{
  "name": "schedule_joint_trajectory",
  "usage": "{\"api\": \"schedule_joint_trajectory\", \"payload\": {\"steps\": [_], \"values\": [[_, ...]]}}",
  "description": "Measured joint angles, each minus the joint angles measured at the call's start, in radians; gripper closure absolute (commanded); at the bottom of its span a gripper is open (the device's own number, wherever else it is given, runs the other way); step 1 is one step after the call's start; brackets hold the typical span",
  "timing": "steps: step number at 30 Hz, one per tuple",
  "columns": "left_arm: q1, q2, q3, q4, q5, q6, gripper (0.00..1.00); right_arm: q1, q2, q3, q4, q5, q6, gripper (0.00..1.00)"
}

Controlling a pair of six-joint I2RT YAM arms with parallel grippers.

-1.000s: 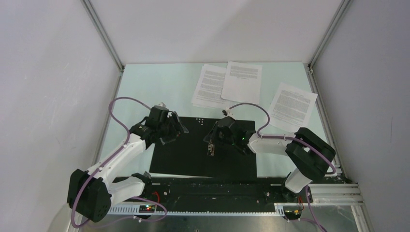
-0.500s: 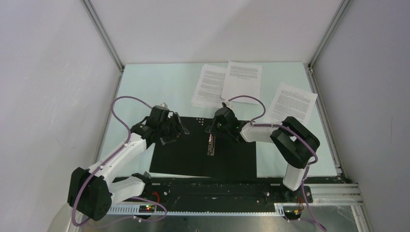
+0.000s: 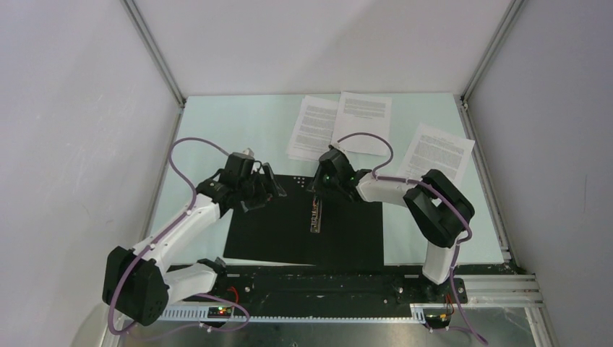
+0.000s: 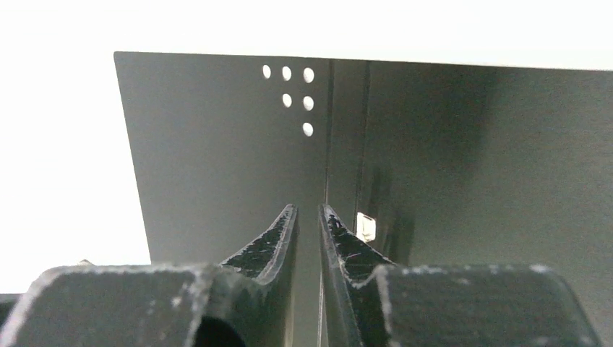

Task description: Put the files into the folder

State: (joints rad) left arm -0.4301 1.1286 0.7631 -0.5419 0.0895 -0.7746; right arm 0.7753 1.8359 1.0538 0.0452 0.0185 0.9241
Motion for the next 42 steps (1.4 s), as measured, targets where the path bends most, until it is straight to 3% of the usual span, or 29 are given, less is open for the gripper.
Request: {"api": "schedule_joint_trajectory", "payload": {"steps": [3,5,7,11,21,28,36,42], "values": [[-0.001,0.012,0.042,0.001,0.001,0.002,0.14,-0.019,-0.025,0.015,-0.056,-0.005,-0.020,0.70],[-0.002,0.032,0.080,0.001,0.001,0.006,0.13,-0.037,-0.064,0.015,-0.108,-0.005,-0.030,0.51],[-0.002,0.057,0.113,0.005,0.000,0.009,0.13,-0.066,-0.126,0.016,-0.166,0.000,-0.047,0.39],[-0.004,0.152,0.224,0.009,-0.001,0.024,0.12,-0.140,-0.242,0.018,-0.259,0.017,-0.079,0.26],[-0.005,0.450,0.561,0.073,0.013,0.088,0.15,-0.409,-0.325,0.020,-0.322,0.001,-0.116,0.25],[-0.005,0.781,0.858,0.112,0.091,0.138,0.20,-0.586,-0.208,0.024,-0.227,-0.097,-0.109,0.27],[-0.005,1.134,1.177,0.154,0.192,0.083,0.27,-0.629,-0.131,0.026,-0.188,-0.188,-0.107,0.28],[-0.010,1.306,1.283,0.182,0.229,0.008,0.32,-0.650,-0.128,0.045,-0.177,-0.220,-0.114,0.29]]}}
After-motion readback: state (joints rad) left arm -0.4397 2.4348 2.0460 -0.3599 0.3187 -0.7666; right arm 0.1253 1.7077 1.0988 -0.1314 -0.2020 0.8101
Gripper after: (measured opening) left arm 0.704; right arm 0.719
